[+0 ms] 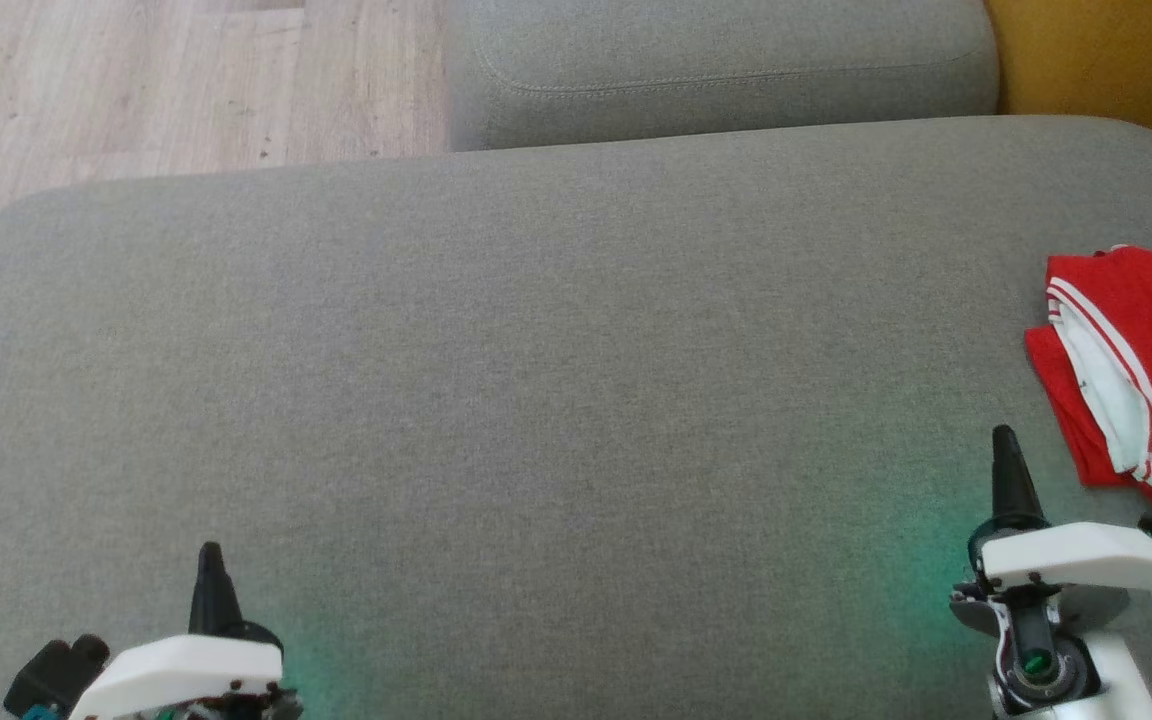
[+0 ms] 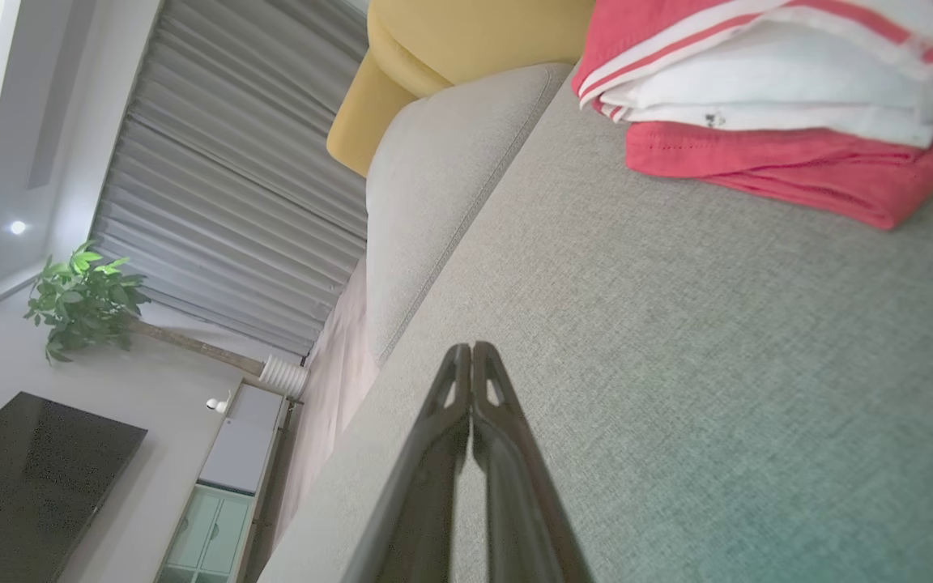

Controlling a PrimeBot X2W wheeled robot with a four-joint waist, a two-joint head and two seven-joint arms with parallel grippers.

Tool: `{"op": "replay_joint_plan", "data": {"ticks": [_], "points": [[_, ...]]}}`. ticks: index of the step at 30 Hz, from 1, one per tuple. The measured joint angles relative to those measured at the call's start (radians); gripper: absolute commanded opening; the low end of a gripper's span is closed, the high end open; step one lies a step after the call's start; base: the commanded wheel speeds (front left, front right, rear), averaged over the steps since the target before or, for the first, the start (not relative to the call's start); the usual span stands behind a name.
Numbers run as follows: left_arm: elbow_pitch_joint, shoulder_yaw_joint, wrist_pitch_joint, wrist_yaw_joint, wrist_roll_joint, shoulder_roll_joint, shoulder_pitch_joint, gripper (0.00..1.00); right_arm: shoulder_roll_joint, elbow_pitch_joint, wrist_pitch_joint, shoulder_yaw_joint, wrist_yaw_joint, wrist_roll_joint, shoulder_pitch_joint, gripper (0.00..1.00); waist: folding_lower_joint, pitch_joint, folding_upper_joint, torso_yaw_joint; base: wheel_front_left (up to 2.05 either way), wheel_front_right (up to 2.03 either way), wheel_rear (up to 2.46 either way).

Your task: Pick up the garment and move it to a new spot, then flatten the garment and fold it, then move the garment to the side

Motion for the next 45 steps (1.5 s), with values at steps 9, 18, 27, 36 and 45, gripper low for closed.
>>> {"op": "replay_joint_plan", "data": {"ticks": [9,18,27,36,45], "points": [[-0.016,0.007,0.026,-0.014,-0.099,0.0,0.0,0.0,0.0,-0.028,0.026,-0.015,0.0,0.1,0.001,0.0,0.0,-0.002,0.0,0.001,0.0,0.0,0.0],[-0.028,0.029,0.052,-0.027,-0.199,0.0,-0.004,0.0,0.0,-0.058,0.05,-0.031,0.0,0.2,0.019,0.0,0.0,-0.004,0.0,0.002,0.0,0.0,0.0],[-0.041,0.035,0.071,-0.039,-0.287,0.0,-0.016,0.0,0.0,-0.081,0.071,-0.043,0.0,0.287,0.022,0.0,0.0,-0.006,0.0,0.003,0.0,0.0,0.0],[-0.055,0.047,0.101,-0.052,-0.388,-0.001,-0.021,0.0,0.0,-0.109,0.097,-0.06,0.0,0.388,0.022,0.0,0.0,-0.008,0.0,0.004,0.0,0.0,0.0],[-0.07,0.064,0.123,-0.062,-0.484,-0.001,-0.024,0.0,0.0,-0.139,0.122,-0.072,0.0,0.486,0.025,0.0,0.0,-0.01,0.0,0.005,0.0,0.0,0.0]]}}
